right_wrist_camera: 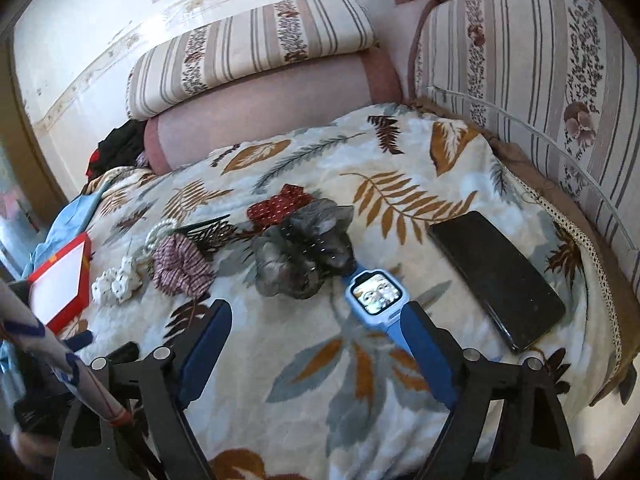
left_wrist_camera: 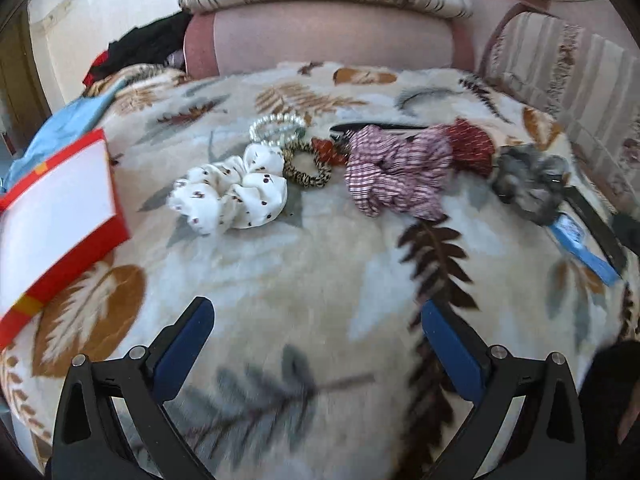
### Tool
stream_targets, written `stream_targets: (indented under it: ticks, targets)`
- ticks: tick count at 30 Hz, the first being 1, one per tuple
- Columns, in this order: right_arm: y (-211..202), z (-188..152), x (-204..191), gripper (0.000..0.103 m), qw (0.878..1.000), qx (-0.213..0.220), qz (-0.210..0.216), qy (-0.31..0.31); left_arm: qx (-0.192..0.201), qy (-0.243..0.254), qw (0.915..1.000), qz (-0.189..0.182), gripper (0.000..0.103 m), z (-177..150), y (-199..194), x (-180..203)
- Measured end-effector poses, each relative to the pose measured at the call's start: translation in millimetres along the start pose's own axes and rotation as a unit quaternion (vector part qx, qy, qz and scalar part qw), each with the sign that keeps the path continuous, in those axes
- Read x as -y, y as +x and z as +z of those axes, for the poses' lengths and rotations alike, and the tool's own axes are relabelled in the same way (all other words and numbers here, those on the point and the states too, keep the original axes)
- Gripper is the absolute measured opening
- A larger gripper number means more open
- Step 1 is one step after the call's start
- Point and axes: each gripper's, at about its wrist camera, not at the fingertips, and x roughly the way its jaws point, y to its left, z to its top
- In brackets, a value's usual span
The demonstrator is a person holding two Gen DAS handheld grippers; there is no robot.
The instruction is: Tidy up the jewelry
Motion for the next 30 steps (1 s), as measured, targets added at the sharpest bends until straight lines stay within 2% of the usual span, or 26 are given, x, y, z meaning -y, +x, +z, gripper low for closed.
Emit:
stream_targets:
  ticks: [5, 14, 30]
  targets:
    - [-9.8, -13.4, -13.6, 0.089, 1.000, 0.007, 0.006, -0.020, 0.037, 0.000, 0.9993, -0.003, 0.103, -4.4, -37.2, -0.5]
    - [-27.5, -29.8, -17.6, 0.089, 1.000, 0.011, 0.005, -0.023, 0.078, 0.000, 0.9969, -0.011, 0.103, -0.4, -76.8, -0.3]
    - [-26.1, -32.9, -15.9, 0.089, 1.000, 0.006, 0.005, -0.021, 0.068, 0.012, 0.9976, -0.005, 0.103, -5.0, -74.2, 5.3]
